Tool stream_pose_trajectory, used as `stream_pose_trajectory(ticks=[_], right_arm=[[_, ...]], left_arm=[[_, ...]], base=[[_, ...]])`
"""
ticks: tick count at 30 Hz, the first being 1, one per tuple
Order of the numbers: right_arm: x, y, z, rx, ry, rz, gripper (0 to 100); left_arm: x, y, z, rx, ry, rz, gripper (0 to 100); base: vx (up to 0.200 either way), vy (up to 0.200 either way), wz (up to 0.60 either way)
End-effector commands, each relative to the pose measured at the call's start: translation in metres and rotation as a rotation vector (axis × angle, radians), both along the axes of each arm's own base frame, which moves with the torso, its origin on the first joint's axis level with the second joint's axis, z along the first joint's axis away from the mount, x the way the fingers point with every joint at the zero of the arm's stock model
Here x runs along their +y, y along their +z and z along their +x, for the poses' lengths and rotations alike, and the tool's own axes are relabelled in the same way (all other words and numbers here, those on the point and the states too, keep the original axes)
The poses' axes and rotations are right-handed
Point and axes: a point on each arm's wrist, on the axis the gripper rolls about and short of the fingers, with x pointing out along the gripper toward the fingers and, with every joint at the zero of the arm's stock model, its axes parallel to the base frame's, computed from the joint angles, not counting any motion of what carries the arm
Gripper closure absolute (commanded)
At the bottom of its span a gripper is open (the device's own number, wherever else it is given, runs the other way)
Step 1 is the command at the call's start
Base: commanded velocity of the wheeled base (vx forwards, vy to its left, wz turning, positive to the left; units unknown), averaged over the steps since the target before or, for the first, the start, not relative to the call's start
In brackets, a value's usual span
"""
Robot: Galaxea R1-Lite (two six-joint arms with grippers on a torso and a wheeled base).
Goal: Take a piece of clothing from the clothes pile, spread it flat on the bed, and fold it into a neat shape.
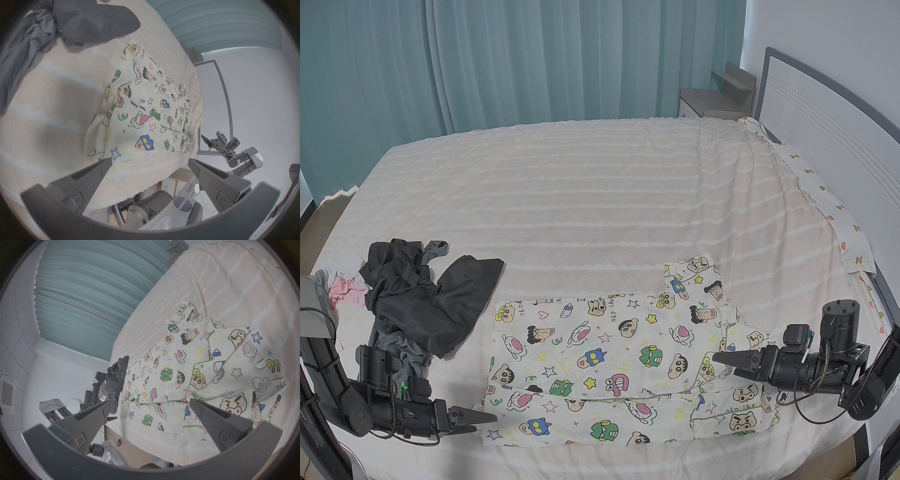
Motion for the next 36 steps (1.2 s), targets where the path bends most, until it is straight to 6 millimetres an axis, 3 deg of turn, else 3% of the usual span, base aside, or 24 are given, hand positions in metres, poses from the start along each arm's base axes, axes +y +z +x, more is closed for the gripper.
stream_pose_trajectory(ticks=[1, 3, 9, 14, 16, 19, 23, 26, 36], right_arm=[[0.0, -0.001, 0.0, 0.003, 0.002, -0.001, 0], [0.0, 0.0, 0.0, 0.001, 0.002, 0.0, 0], [0.001, 0.0, 0.0, 0.0, 0.003, 0.0, 0], [0.001, -0.001, -0.001, 0.005, 0.006, -0.003, 0], [0.001, -0.001, -0.002, 0.006, 0.007, -0.003, 0], [0.0, -0.002, -0.004, 0.006, 0.008, -0.008, 0], [0.0, -0.003, -0.005, 0.009, 0.008, -0.01, 0], [0.0, -0.003, -0.005, 0.011, 0.008, -0.011, 0], [0.0, -0.01, -0.007, 0.015, 0.029, -0.049, 0]], left_arm=[[0.0, 0.0, 0.0, 0.004, 0.001, -0.001, 0], [0.0, 0.0, 0.001, -0.001, 0.002, 0.001, 0], [0.004, 0.028, 0.041, -0.164, 0.158, 0.104, 0], [-0.022, 0.065, 0.113, -0.312, 0.374, 0.249, 0], [-0.03, 0.065, 0.13, -0.292, 0.372, 0.279, 0], [-0.04, 0.066, 0.174, -0.225, 0.362, 0.343, 0], [-0.045, 0.055, 0.204, -0.208, 0.333, 0.371, 0], [-0.049, 0.024, 0.228, -0.226, 0.276, 0.456, 0], [-0.057, -0.007, 0.25, -0.219, 0.233, 0.488, 0]], base=[[0.0, 0.0, 0.0], [0.0, 0.0, 0.0], [0.0, 0.0, 0.0], [0.0, 0.0, 0.0], [0.0, 0.0, 0.0], [0.0, 0.0, 0.0], [0.0, 0.0, 0.0], [0.0, 0.0, 0.0], [0.0, 0.0, 0.0]])
